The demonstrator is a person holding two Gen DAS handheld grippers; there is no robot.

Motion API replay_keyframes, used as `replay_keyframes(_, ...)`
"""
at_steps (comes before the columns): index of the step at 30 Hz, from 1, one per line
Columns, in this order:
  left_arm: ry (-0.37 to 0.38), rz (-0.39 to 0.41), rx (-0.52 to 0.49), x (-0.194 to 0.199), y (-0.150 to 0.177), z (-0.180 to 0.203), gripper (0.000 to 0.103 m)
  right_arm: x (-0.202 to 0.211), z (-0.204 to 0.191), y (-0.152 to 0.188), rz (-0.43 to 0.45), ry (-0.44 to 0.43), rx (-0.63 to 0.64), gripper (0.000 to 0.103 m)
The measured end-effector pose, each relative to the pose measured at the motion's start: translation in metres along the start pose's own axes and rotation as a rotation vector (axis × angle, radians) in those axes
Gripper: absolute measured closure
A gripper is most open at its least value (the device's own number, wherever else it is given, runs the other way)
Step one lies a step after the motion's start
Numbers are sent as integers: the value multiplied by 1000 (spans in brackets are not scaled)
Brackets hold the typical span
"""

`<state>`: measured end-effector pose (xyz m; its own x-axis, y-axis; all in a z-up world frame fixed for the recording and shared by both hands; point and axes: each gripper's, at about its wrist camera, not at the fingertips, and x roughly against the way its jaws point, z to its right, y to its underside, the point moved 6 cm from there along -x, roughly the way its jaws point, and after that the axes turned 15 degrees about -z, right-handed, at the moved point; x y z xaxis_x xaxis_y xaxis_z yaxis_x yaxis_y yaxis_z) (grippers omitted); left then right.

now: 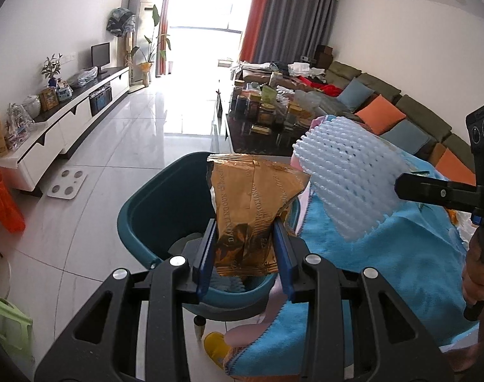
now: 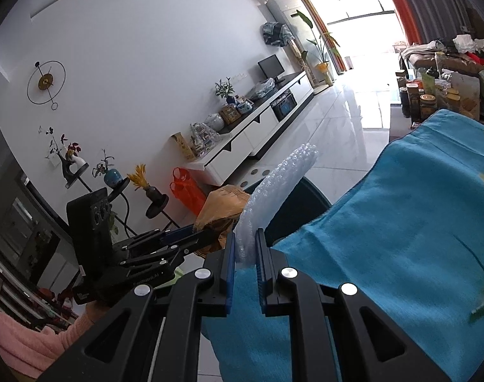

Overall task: Collect trash
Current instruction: 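Carry the gold wrapper with the left tool while the right tool carries the foam net to the teal bin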

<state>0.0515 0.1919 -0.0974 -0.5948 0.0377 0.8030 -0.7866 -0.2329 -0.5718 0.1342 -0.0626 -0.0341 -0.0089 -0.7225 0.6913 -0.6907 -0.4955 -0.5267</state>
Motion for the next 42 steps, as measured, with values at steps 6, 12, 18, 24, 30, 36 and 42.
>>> replay_keyframes(6, -19, -6, 17, -3, -4, -5, 69, -14, 3, -8, -30, -3, -6, 92)
replay_keyframes(12, -34, -15, 29, -6, -6, -9, 69, -29, 4, -14, -59, -3, -17, 92)
replay_keyframes(18, -41, -26, 38, -14, -8, -13, 70, -40, 2, -18, -81, 0, -18, 92)
replay_keyframes(24, -49, -32, 43, -20, -12, -14, 71, -49, 0, -20, -101, 5, -21, 92)
replay_keyframes(30, -57, -39, 47, -27, -13, -13, 71, -57, 2, -25, -118, 13, -30, 92)
replay_keyframes(36, -66, -48, 54, -33, -15, -14, 71, -66, 2, -30, -138, 22, -36, 92)
replay_keyframes(42, -67, -58, 67, -39, -13, -20, 71, -77, 2, -33, -166, 38, -41, 92)
